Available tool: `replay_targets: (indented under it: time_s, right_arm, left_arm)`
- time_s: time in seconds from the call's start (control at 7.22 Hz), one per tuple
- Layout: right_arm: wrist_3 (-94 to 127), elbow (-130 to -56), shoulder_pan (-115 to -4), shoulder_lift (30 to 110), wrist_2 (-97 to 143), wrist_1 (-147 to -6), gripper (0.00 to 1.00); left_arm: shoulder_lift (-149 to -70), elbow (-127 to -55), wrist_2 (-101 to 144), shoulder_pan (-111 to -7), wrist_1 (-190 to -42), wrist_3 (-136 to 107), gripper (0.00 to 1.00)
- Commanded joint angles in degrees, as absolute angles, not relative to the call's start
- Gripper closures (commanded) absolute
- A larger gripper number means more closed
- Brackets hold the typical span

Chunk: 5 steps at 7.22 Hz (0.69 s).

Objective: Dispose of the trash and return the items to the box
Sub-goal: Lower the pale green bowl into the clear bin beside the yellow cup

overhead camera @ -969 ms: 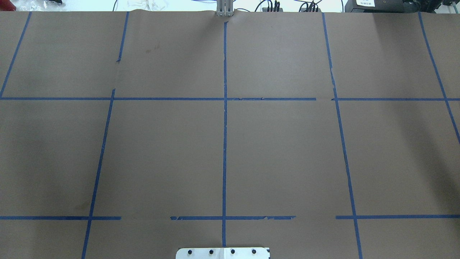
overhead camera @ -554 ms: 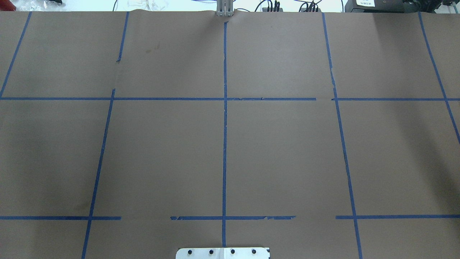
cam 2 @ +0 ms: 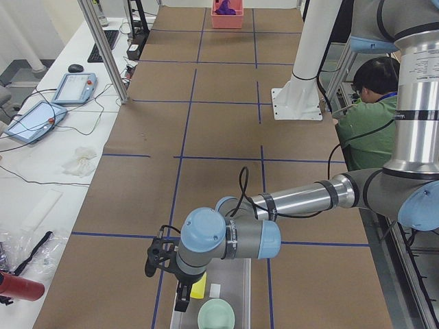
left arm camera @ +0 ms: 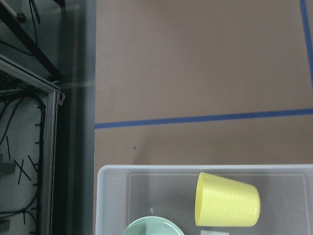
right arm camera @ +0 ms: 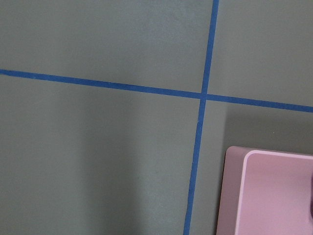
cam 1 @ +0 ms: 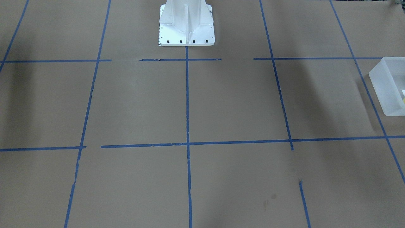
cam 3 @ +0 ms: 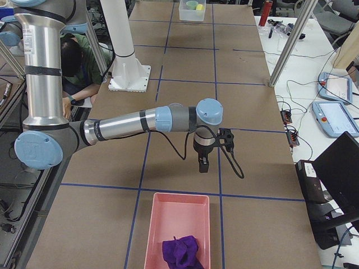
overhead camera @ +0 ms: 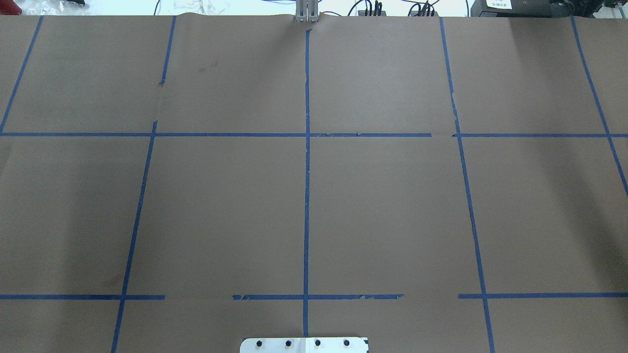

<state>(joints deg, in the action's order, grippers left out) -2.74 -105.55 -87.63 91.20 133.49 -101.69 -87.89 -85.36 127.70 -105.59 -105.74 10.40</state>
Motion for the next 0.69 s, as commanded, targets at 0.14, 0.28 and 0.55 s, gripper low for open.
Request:
replay_targets:
  time_s: [0.14,0.28,0.55]
  right_arm:
    - [-2.9,-104.3,-87.7,91.3,133.4,-101.2,0.00]
    - [-2.9,-104.2,-87.7,92.0,133.4,-100.3,0.00]
    - [-2.8,-101.5,-87.7,94.4,133.5,-93.3,0.00]
  left_arm:
    - [-87.6,-91.1,128.0,-101.5,-106.8,9.1,0.00]
    - [-87.6,-92.2,127.7,-96.8,-106.5,9.1,0.00]
    - [-87.7,-93.8,127.9,-92.9,-104.6,8.9,0.00]
